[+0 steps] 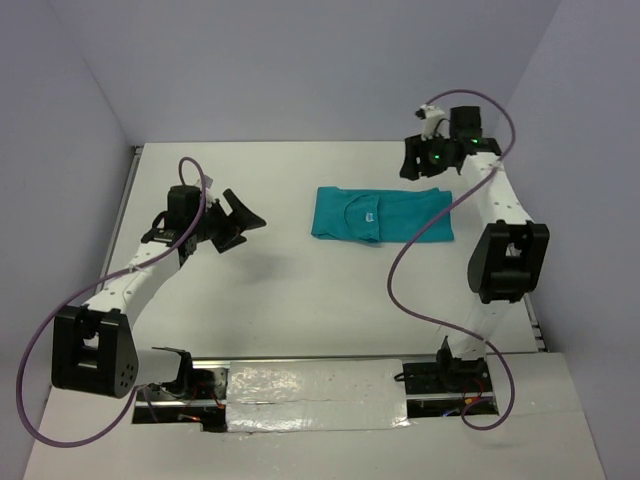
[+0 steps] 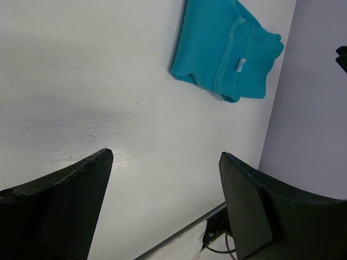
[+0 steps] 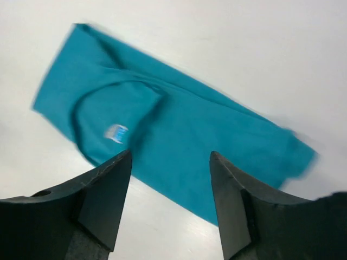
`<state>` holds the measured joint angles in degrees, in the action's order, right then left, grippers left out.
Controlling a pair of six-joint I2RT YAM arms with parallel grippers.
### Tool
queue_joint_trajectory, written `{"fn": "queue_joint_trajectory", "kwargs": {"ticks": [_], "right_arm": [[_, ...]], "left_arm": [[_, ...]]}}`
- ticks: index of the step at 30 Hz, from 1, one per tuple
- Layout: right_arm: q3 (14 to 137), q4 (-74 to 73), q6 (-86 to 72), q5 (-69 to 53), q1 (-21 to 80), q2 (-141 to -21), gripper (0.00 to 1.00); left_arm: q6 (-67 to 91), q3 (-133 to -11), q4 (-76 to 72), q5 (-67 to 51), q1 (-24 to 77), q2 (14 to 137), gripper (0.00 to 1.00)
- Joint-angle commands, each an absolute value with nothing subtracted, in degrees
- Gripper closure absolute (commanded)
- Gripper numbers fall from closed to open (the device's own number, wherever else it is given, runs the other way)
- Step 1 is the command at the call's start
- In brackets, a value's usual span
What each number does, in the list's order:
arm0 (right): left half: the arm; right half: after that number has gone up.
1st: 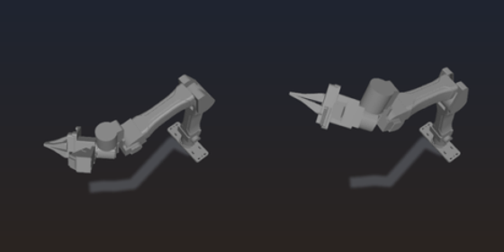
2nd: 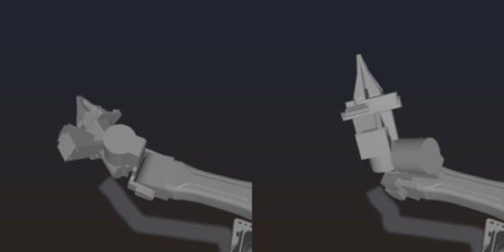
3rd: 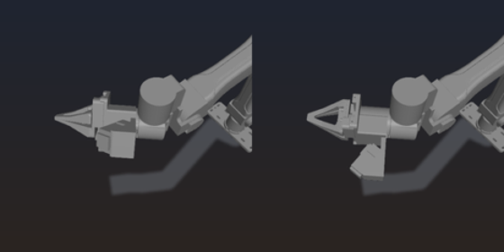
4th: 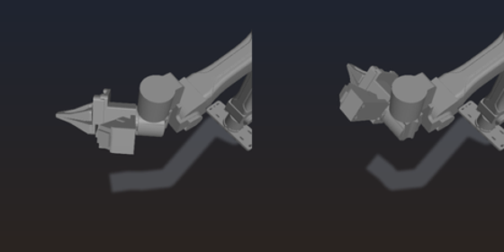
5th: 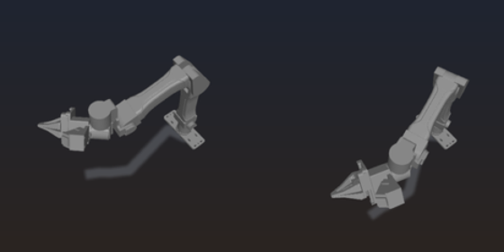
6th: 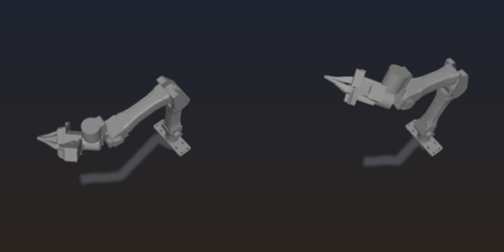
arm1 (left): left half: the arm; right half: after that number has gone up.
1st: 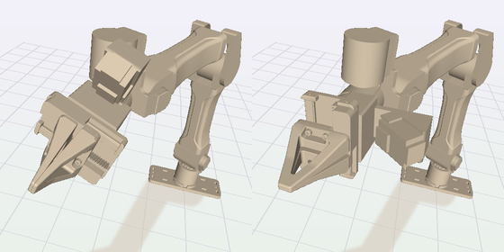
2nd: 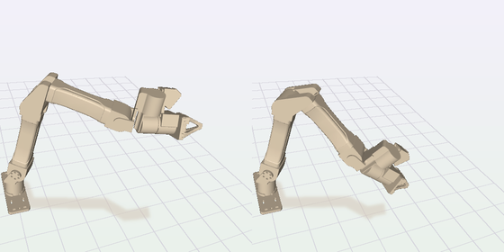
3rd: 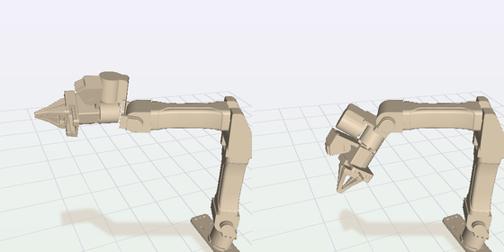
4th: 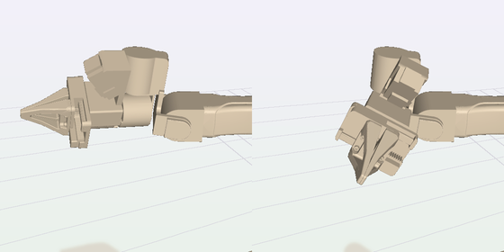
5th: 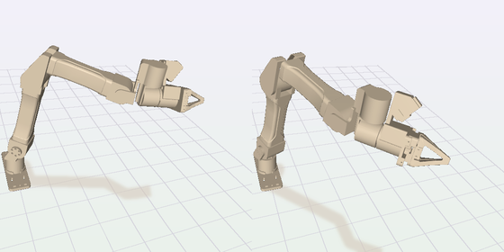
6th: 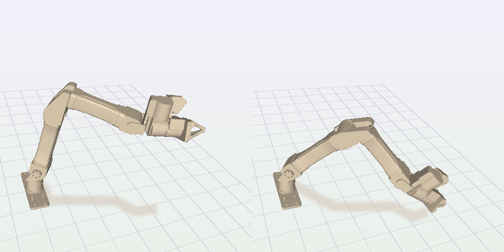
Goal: Fold and stack the t-shirts
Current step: Fold the folded rectangular tshirt in 1/3 of the way
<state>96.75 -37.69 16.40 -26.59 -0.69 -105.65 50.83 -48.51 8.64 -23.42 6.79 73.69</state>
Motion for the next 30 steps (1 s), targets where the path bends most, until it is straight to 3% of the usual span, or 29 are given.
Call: {"fn": "queue_joint_trajectory", "kwargs": {"ticks": [1,12,20,30], "right_arm": [[93.61,-41.75,16.35,-24.62,-7.28,-103.89,0.32],[95.53,-45.79,18.72,-18.91,-15.12,-113.36,0.23],[100.54,-46.23,19.86,-13.98,-15.38,-123.03,0.22],[109.59,-49.3,18.55,-17.49,-15.21,-130.69,0.23]], "left_arm": [[49.83,-48.69,4.66,-25.49,6.42,73.48,0.07],[50.71,-44.56,1.06,-27.16,6.42,73.04,0.07],[51.06,-43.77,0.79,-27.07,6.42,73.12,0.07],[51.15,-44.3,1.41,-26.9,6.42,74.27,0.07]]}}
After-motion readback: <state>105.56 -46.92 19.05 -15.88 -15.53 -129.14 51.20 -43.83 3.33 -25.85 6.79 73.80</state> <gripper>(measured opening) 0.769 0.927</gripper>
